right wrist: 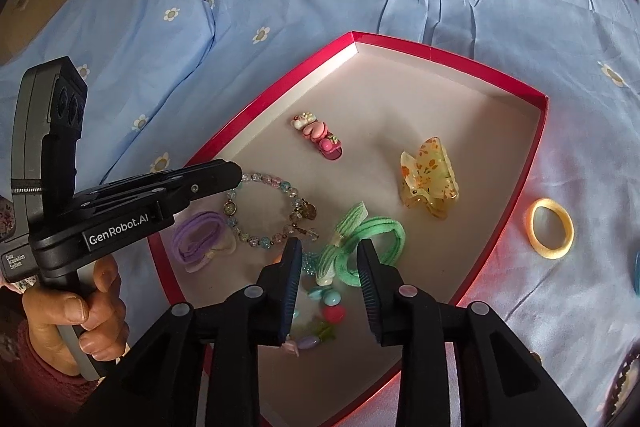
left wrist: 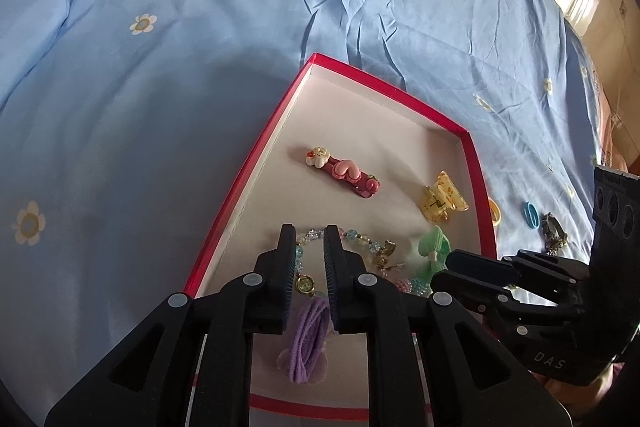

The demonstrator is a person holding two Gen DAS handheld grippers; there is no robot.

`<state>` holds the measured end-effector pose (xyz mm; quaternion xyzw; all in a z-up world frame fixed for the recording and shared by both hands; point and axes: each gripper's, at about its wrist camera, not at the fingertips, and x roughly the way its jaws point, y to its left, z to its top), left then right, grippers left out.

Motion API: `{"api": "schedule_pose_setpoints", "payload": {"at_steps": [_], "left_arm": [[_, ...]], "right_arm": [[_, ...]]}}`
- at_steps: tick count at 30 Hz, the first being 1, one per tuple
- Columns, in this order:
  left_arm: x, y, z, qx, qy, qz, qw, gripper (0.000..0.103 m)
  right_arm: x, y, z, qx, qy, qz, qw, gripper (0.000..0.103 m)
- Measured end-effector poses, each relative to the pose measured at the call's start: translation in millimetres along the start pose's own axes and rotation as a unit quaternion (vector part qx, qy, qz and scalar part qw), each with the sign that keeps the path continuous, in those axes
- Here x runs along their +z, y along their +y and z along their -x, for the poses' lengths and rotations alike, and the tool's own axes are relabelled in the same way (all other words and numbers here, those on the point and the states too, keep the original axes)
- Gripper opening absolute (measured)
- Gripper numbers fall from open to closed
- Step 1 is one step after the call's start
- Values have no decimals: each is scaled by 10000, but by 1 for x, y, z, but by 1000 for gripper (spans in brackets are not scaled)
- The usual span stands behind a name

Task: Organize jewelry
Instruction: 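Open the right tool to drop the green hair tie while the left releases the bracelet, then move both open tools back over the remaining jewelry beside the box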

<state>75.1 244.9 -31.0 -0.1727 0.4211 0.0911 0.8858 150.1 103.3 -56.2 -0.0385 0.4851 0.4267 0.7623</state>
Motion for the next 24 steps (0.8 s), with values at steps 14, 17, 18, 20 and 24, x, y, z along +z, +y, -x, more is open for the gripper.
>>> {"api": "schedule_pose_setpoints", "payload": {"at_steps": [14,17,18,20,24], "left_arm": [[-22,-23,32,-356,-134,171,9991,33],[-27,-35,36,-444,-131,94,9989,35],[-28,-40,37,-468,-123,52,9988,35],[-31,-49,39,-531,-99,-29,9985,35],[-35,-69,39,-670,-64,-215,9975,35]], "right_arm": [[-26,-12,64,-117,-538,-283,9981,35],[-34,-21,81,-196,-677,-399,9967,35],[-37,-24,87,-226,-718,-441,9962,35],[-44,-32,97,-293,-782,-540,9950,35],[-57,-49,114,-461,-861,-737,9925,35]]}}
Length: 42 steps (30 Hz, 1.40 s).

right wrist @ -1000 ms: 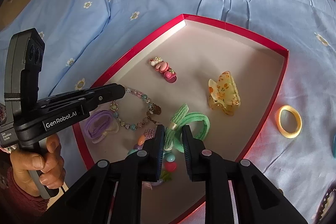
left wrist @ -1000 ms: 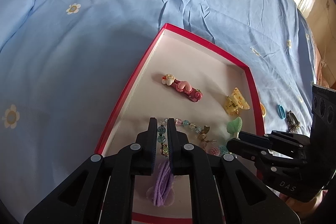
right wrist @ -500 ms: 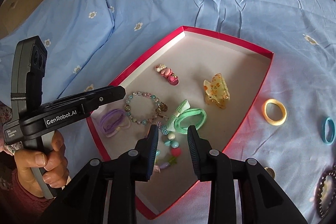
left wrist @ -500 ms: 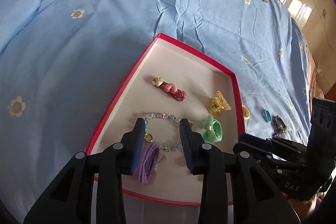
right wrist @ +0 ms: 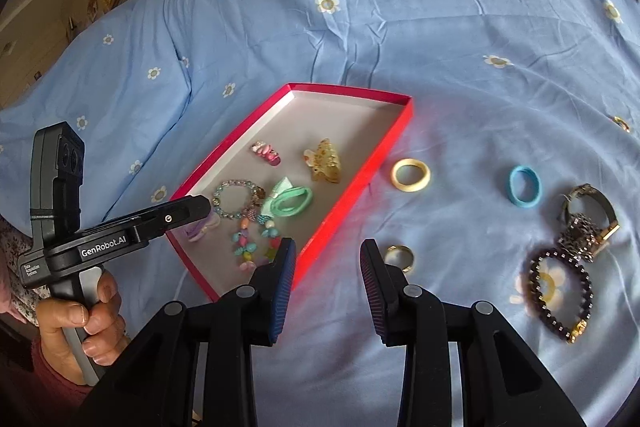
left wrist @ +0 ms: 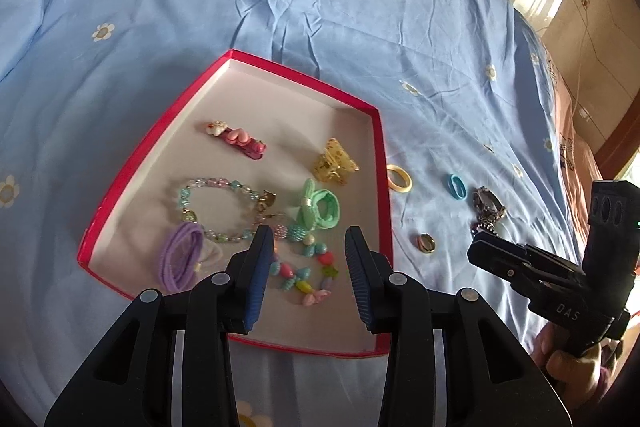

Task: Organize jewelry
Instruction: 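Move both open tools back over the remaining jewelry beside the box, then grasp the silver chain with the right tool while the left lowers over the gold ring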

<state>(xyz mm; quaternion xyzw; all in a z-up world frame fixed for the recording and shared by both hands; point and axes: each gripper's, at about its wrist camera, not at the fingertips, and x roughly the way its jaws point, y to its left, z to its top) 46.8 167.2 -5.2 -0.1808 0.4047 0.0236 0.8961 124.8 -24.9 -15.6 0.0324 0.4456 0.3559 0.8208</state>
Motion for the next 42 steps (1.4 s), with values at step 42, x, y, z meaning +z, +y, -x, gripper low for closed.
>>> {"api": "schedule_pose_setpoints", "payload": {"at_steps": [42], "left_arm": [[-16,-135,-94,-328,981,-1681,9803,43]], "right_arm": [[-11,-142,20,-804,-151,-1372,9872,37]]}}
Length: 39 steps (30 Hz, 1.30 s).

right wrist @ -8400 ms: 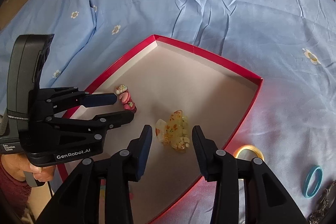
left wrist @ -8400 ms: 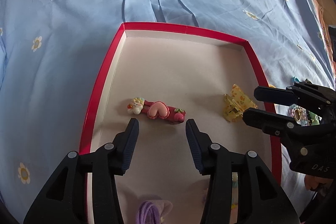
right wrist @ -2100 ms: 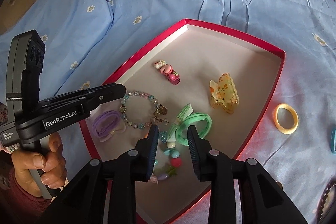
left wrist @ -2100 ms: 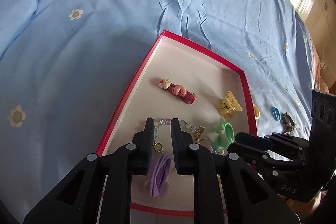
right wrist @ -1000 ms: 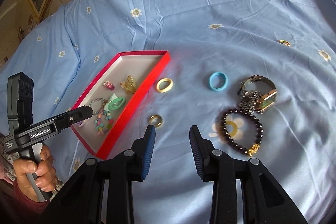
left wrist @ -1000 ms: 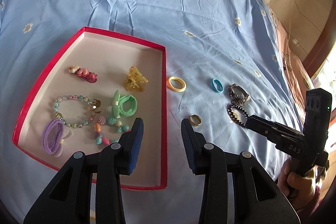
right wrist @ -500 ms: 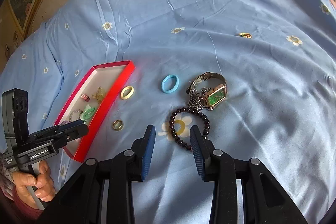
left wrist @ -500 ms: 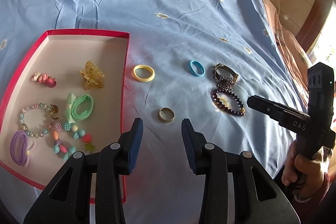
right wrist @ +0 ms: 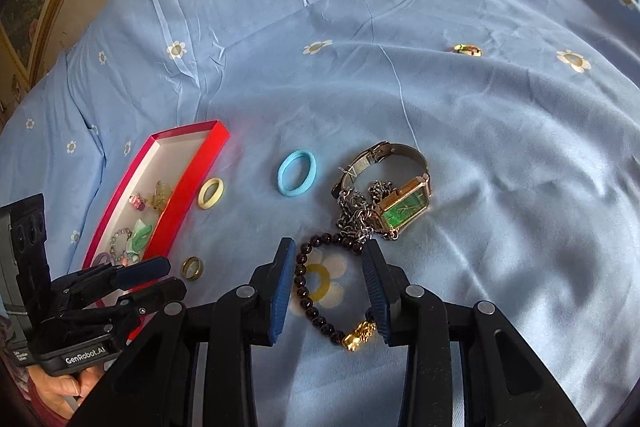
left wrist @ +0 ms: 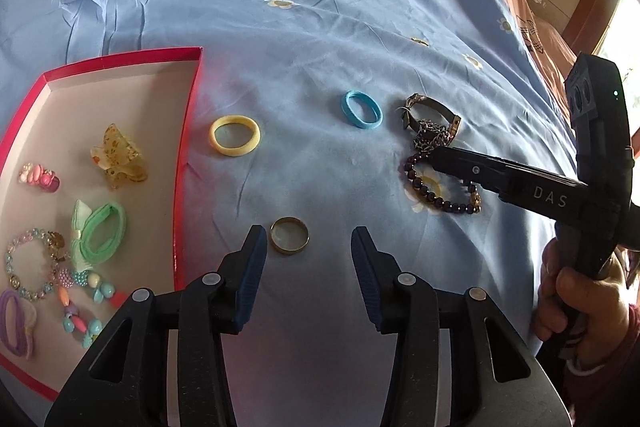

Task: Organize jewelry
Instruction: 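Grasp the silver chain with the right tool while the left lowers over the gold ring, then grasp the gold ring with the left tool while the right carries the chain toward the box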

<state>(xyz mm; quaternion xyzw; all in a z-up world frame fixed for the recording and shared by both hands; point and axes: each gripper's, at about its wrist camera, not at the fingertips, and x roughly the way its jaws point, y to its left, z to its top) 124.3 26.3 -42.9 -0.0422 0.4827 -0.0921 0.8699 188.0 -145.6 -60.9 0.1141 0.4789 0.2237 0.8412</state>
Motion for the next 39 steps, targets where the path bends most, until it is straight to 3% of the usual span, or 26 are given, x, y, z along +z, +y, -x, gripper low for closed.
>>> {"api": "schedule_pose_setpoints", "payload": {"at_steps": [11,13,14,15,16,17,30,39], "left_arm": [[2,4,-19,82,78,-74,9999,42],[3,4,-21,126,63,-91,9999,34],[4,5,-21,134,57,-78,9999,31],[5,8,-21,129,51,-55,9999,21],[6,10,-21,86,53,-21,9999,21],[6,12,-20,14,50,31,10000,21],[3,16,17,-247,-357,279,9987,21],[1,31,58,-231,-764,459,9958,21]], "right_arm": [[12,-15,-17,-54,-9,-311,9995,31],[14,-14,-19,-124,-22,-262,9996,29],[15,-13,-20,-191,-28,-223,9996,24],[16,-12,-21,-272,-33,-191,9994,19],[17,-13,-23,-290,-34,-186,9994,8],[17,-14,-23,-260,-38,-204,9994,6],[21,14,30,183,-824,116,9964,6],[32,45,63,317,-1210,325,9916,6]]}}
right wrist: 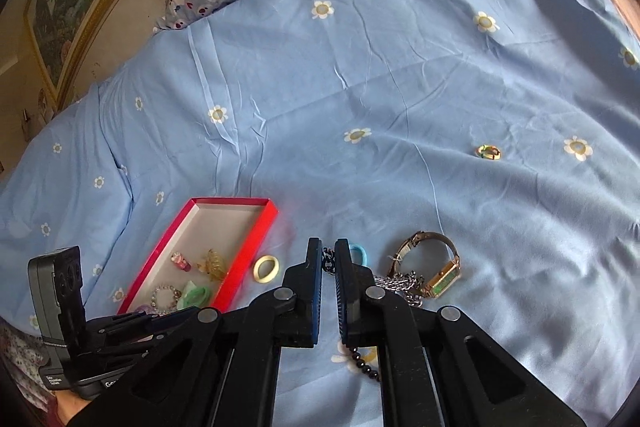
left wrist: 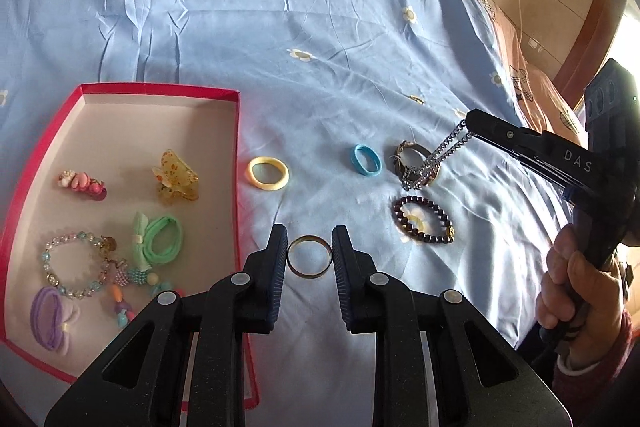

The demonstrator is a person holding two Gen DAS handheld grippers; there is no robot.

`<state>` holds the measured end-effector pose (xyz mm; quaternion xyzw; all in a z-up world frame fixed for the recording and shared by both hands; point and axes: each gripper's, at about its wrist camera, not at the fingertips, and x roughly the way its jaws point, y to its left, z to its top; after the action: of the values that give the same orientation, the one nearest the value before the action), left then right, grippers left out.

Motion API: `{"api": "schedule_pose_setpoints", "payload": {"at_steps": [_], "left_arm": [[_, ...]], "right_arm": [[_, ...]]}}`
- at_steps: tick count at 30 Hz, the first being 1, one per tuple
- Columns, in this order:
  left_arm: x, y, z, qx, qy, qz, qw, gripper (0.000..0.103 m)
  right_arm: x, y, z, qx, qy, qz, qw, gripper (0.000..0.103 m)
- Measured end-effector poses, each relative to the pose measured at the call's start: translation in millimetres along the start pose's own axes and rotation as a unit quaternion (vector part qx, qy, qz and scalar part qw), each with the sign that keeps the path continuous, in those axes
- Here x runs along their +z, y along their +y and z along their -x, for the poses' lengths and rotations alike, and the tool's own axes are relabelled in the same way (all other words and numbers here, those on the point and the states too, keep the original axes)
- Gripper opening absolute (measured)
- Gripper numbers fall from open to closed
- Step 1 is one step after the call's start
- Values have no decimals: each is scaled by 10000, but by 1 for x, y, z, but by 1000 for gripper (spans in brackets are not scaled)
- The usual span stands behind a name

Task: Organize jewelry
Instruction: 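Grasp the gold ring with the left tool while the right carries the chain toward the box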

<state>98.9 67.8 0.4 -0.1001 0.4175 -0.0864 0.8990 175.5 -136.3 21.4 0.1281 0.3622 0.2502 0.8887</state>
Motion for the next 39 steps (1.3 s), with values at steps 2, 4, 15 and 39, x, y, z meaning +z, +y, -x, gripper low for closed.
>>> {"api": "schedule_pose_setpoints", "payload": {"at_steps": [2,4,15,39], "left_arm": [[1,5,9,28,-79,50,10000,21],[1,12,17,70,-148,100,9998,21],[-2,50,52,334,-435,403,9977,21],[-18,128,73,909,-542,1003,9893,21]], "right_arm": [[2,8,3,39,-49,63,10000,6],[4,16,6,89,-110,116,9998,6],[24,69,17,514,-344,511,9968,6],[16,173,-26,1531,122,1012,9829,6]]}}
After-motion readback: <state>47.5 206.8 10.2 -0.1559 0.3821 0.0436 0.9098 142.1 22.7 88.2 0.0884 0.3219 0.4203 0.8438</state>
